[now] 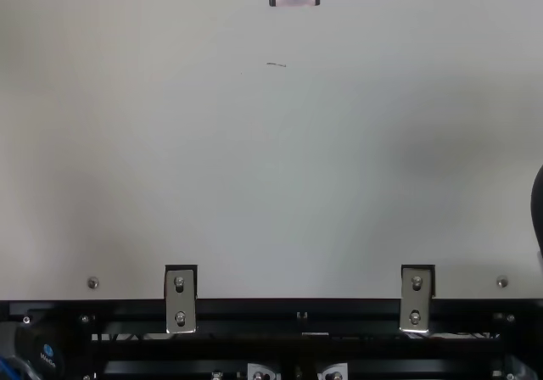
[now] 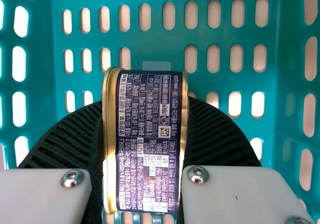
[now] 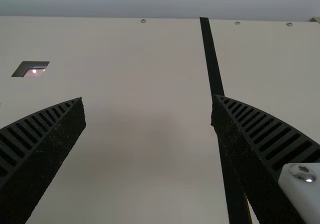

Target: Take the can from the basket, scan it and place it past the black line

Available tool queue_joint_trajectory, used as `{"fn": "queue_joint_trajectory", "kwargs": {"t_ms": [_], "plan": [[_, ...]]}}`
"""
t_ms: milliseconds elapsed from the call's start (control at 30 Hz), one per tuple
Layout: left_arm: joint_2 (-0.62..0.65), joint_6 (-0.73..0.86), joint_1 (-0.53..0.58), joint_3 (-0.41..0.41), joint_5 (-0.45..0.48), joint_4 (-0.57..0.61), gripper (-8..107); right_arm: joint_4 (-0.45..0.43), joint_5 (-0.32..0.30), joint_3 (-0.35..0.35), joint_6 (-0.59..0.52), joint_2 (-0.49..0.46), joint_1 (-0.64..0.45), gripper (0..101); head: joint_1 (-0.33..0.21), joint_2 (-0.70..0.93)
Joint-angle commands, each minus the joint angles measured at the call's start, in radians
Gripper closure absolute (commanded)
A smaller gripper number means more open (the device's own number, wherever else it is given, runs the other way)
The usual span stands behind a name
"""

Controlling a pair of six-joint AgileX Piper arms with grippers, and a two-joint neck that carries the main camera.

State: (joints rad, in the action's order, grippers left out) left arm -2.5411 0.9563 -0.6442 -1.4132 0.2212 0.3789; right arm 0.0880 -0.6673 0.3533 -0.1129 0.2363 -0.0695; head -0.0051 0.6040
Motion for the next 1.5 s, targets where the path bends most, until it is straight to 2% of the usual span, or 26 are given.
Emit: {"fn": "queue_joint_trajectory", "kwargs": {"t_ms": [0,500,1000,1467], "plan": [[-0.003,0.012,-0.003,-0.002,0.005,0.015,89,0.000,0.000,0.000,0.000,0.000,0.000,0,-0.028,0.011],[0.050,0.067,-0.012,0.014,0.024,0.113,89,-0.001,0.000,0.000,0.000,0.000,0.000,0,-0.028,0.011],[0.176,0.070,-0.042,0.088,0.036,0.132,89,0.000,0.000,0.000,0.000,0.000,0.000,0,-0.028,0.011],[0.336,0.059,-0.046,0.169,0.061,0.196,89,0.000,0.000,0.000,0.000,0.000,0.000,0,-0.028,0.011]]}}
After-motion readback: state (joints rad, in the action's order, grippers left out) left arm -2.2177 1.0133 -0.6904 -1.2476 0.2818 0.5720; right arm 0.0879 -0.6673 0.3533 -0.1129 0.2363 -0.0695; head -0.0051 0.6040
